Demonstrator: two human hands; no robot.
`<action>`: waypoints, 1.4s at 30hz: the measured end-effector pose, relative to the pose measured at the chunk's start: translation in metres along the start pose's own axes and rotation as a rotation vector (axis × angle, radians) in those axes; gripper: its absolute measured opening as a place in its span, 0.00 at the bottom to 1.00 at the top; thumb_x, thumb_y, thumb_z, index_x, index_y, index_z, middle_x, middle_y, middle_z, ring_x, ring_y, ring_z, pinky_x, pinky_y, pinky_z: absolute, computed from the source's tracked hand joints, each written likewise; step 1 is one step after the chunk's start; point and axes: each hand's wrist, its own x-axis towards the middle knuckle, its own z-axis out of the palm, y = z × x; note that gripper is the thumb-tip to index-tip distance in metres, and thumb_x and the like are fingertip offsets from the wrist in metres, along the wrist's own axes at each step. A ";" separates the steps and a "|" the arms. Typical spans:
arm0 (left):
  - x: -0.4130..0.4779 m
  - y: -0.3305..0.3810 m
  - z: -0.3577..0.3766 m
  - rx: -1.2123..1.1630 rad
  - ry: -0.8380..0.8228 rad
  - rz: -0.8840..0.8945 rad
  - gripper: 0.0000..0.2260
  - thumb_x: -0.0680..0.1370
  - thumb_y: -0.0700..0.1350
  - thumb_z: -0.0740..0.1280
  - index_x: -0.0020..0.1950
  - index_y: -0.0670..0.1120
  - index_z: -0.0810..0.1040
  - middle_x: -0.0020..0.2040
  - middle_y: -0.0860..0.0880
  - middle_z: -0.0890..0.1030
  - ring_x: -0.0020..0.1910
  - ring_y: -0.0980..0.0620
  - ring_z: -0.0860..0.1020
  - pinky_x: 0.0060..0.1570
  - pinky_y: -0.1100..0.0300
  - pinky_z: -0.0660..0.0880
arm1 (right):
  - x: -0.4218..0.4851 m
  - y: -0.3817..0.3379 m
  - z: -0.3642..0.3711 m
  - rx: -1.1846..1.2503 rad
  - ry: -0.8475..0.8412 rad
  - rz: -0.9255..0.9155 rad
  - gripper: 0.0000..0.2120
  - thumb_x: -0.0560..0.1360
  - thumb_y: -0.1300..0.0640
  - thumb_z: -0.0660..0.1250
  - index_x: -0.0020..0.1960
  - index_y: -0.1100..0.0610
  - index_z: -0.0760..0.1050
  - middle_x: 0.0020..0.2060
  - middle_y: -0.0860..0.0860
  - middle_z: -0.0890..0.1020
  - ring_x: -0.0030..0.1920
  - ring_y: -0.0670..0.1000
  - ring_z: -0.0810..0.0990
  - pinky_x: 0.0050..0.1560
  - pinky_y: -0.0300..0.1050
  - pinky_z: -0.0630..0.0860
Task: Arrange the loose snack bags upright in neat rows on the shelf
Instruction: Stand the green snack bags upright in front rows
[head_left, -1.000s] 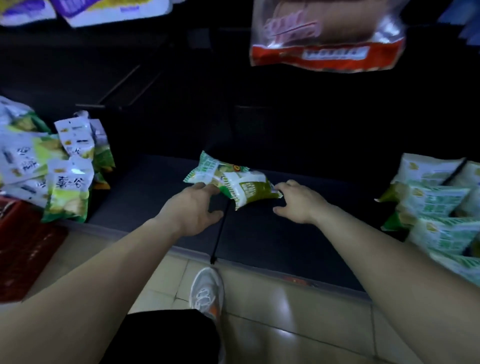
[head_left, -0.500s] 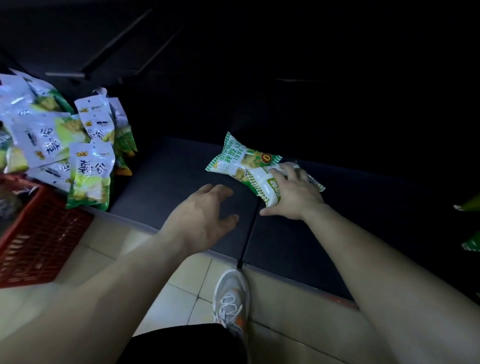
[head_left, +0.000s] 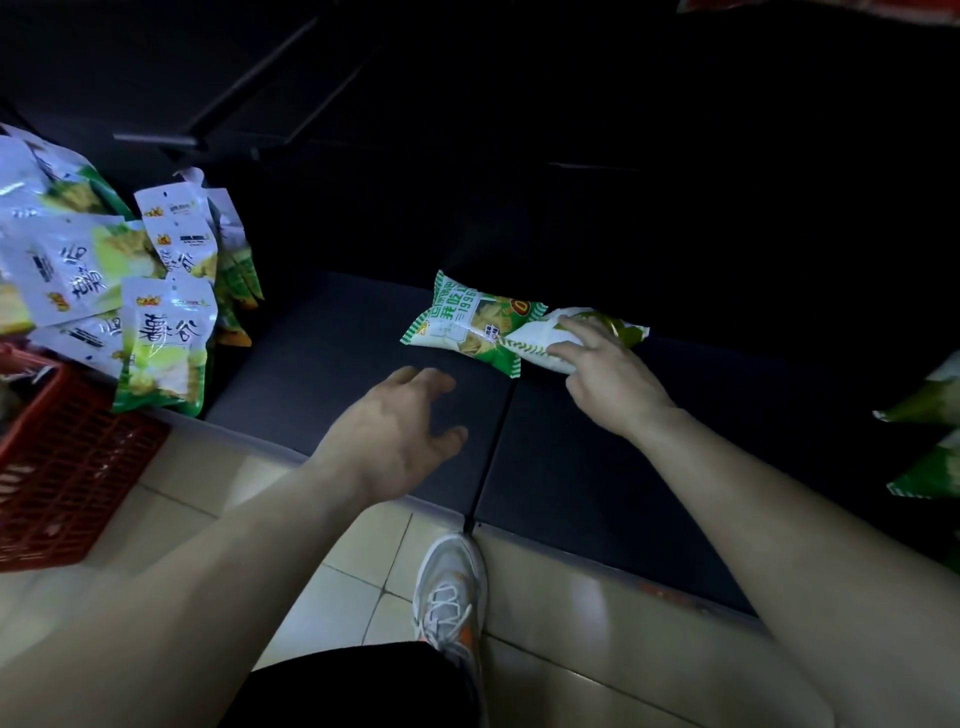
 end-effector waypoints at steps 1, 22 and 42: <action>0.000 0.000 0.000 -0.001 -0.001 0.001 0.26 0.76 0.57 0.68 0.71 0.51 0.69 0.66 0.52 0.72 0.63 0.50 0.74 0.61 0.53 0.71 | 0.001 0.002 -0.002 -0.014 0.020 -0.006 0.22 0.77 0.67 0.61 0.70 0.57 0.73 0.77 0.55 0.60 0.77 0.57 0.54 0.72 0.55 0.65; 0.014 0.024 -0.001 0.017 -0.046 0.063 0.27 0.76 0.58 0.67 0.72 0.51 0.67 0.68 0.50 0.71 0.66 0.48 0.72 0.64 0.51 0.70 | 0.007 0.027 -0.070 0.067 0.097 0.185 0.22 0.76 0.54 0.70 0.65 0.47 0.64 0.59 0.51 0.76 0.49 0.52 0.75 0.46 0.48 0.74; -0.042 0.282 -0.005 0.034 -0.191 0.656 0.37 0.58 0.67 0.78 0.63 0.57 0.75 0.49 0.58 0.80 0.49 0.58 0.78 0.49 0.54 0.77 | -0.289 0.007 -0.236 0.290 0.160 0.304 0.22 0.73 0.50 0.76 0.64 0.49 0.75 0.59 0.43 0.77 0.62 0.42 0.74 0.61 0.39 0.70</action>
